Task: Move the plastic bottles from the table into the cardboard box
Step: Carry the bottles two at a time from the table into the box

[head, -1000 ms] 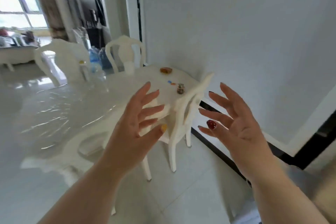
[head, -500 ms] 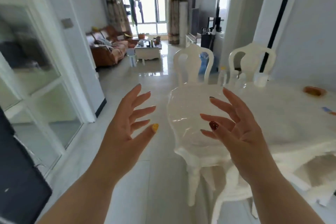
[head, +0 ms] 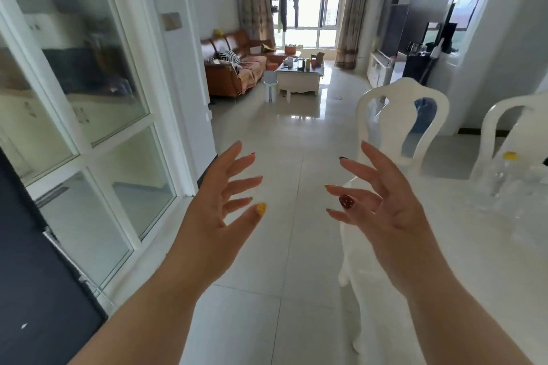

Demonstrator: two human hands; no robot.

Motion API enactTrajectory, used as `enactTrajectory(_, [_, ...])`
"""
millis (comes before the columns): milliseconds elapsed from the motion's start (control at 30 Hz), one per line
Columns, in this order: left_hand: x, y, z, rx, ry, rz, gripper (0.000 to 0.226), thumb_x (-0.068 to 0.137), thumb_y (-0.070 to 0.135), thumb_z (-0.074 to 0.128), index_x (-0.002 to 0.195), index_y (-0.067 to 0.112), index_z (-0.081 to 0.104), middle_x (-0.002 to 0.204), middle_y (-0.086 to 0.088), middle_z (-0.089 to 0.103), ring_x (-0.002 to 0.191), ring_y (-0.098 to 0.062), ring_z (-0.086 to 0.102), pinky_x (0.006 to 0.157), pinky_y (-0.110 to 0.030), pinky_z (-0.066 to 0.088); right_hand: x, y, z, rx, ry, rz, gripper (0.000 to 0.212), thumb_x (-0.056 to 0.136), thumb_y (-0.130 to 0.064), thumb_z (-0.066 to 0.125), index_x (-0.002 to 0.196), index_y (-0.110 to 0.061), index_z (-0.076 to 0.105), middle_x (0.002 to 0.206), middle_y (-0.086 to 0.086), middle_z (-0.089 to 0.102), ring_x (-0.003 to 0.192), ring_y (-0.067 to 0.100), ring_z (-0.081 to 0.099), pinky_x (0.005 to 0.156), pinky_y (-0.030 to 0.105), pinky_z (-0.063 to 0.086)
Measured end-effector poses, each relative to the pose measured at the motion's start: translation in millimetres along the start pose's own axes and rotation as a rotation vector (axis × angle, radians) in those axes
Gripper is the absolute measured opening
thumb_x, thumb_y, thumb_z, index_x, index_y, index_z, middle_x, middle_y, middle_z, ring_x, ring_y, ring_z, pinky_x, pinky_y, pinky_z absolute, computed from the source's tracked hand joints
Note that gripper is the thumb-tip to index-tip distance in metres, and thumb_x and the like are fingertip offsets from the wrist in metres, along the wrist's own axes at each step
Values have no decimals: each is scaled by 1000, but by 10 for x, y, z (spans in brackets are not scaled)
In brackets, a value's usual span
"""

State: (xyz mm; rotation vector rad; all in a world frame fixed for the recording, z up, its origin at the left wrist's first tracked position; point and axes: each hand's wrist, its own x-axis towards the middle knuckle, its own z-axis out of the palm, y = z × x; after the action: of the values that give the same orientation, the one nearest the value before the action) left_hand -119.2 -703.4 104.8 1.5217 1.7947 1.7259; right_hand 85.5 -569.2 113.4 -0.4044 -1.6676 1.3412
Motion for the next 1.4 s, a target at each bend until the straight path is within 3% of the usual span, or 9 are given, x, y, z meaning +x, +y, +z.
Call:
enactTrajectory(133, [787, -380, 106, 2, 0, -19, 79, 92, 14, 70, 149, 53, 31, 142, 31, 53, 126, 2, 59, 92, -13, 52, 814, 329, -61, -12, -7, 14, 70, 78, -35, 75, 141, -48, 47, 137, -11, 61, 114, 22, 68, 88, 46, 59])
enactTrajectory(367, [2148, -1077, 430, -72, -77, 22, 77, 87, 25, 68, 148, 55, 32, 145, 26, 52, 128, -5, 60, 101, -42, 52, 1958, 998, -231, -108, 58, 37, 69, 82, -42, 77, 141, -50, 44, 138, -15, 59, 116, 18, 68, 92, 53, 56])
enactTrajectory(567, [3503, -1745, 861, -128, -247, 99, 75, 88, 33, 71, 149, 54, 31, 145, 29, 51, 127, -1, 60, 100, -32, 51, 2929, 1579, -355, -187, 220, 20, 69, 76, -46, 71, 139, -54, 43, 136, -15, 60, 114, 19, 68, 91, 52, 57])
enactTrajectory(733, [4483, -1882, 1472, -209, -447, 166, 79, 84, 32, 74, 148, 53, 33, 144, 28, 53, 127, -3, 60, 100, -31, 51, 3402, 1755, -700, -221, 413, 18, 70, 77, -43, 72, 141, -52, 44, 135, -15, 60, 114, 20, 68, 93, 52, 56])
enactTrajectory(833, [4779, -1815, 2032, -293, -601, 216, 75, 84, 41, 75, 146, 55, 35, 143, 28, 54, 126, -5, 61, 100, -34, 50, 3381, 1783, -1040, -245, 587, 9, 70, 77, -38, 74, 140, -51, 46, 133, -14, 61, 112, 21, 69, 91, 49, 57])
enactTrajectory(967, [4841, -1630, 2946, -432, -808, 251, 76, 84, 19, 72, 142, 55, 39, 140, 27, 57, 125, -4, 62, 102, -35, 49, 3050, 1700, -1572, -350, 821, 27, 70, 77, -40, 73, 138, -55, 45, 132, -17, 61, 112, 20, 69, 91, 49, 57])
enactTrajectory(1067, [4700, -1374, 3658, -516, -965, 287, 76, 81, 16, 66, 144, 48, 38, 142, 24, 57, 125, -4, 61, 101, -31, 49, 2634, 1570, -1967, -442, 987, 50, 70, 78, -43, 72, 140, -55, 42, 133, -18, 60, 113, 19, 69, 90, 50, 57])
enactTrajectory(1233, [4346, -962, 4589, -615, -1142, 371, 75, 82, 18, 66, 144, 49, 38, 143, 26, 55, 126, -4, 60, 100, -32, 48, 1967, 1335, -2488, -537, 1223, 60, 69, 78, -42, 72, 139, -56, 43, 134, -17, 60, 113, 20, 69, 91, 52, 57])
enactTrajectory(1400, [4143, -761, 5266, -636, -1223, 380, 72, 78, 37, 67, 143, 55, 40, 143, 25, 55, 126, -7, 61, 100, -36, 49, 1598, 1252, -2888, -571, 1366, 115, 69, 76, -46, 72, 138, -59, 42, 132, -21, 61, 113, 18, 69, 91, 52, 56])
